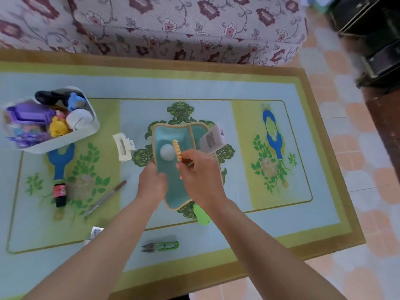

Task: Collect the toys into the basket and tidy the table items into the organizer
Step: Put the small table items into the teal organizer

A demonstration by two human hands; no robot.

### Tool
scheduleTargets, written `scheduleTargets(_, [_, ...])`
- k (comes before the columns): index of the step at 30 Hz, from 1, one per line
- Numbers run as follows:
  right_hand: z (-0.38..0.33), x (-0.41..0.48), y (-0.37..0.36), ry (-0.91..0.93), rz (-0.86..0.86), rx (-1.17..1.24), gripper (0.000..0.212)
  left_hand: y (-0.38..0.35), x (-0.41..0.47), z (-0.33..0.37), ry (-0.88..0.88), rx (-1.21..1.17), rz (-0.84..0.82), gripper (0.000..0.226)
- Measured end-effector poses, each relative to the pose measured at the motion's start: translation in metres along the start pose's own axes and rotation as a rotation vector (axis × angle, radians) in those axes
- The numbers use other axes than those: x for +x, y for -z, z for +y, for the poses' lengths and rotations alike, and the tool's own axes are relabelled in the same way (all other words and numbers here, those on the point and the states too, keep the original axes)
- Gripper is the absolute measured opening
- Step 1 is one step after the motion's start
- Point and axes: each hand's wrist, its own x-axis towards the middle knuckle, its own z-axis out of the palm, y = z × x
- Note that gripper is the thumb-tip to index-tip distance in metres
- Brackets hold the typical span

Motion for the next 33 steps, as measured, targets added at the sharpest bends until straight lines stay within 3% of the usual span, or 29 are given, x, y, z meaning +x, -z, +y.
scheduleTargets(5, [-0.005, 0.042, -0.044, -0.055, -0.074, -0.329, 0.009, 0.01, -0.007, -0.005, -0.024, -0.023, -0.021, 0.026])
scheduleTargets(14, [-0.013, 0.045, -0.071, -0.111, -0.305, -0.395, 0.018, 0.026, -0.007, -0.022, -0.007, -0.032, 0.002, 0.035])
scheduleTargets(19, [-0.026, 0.031, -0.048, 0.046, -0.202, -0.284, 0.02, 0.028, -0.004, -0.016, -0.029, -0.078, 0.021, 0.031])
scheduleTargets(24, [-0.018, 0.011, 0.0, 0.145, 0.057, -0.156, 0.021, 0.029, 0.002, -0.011, 0.021, -0.049, 0.105, 0.028])
scheduleTargets(29, [0.03, -0.016, 0.04, 0.06, 0.167, -0.167, 0.018, 0.025, 0.004, -0.009, 0.018, 0.011, 0.17, 0.025])
scheduleTargets(33, [0.081, -0.04, 0.028, -0.141, 0.039, -0.277, 0.016, 0.016, 0.004, -0.022, 0.03, 0.031, 0.163, 0.03])
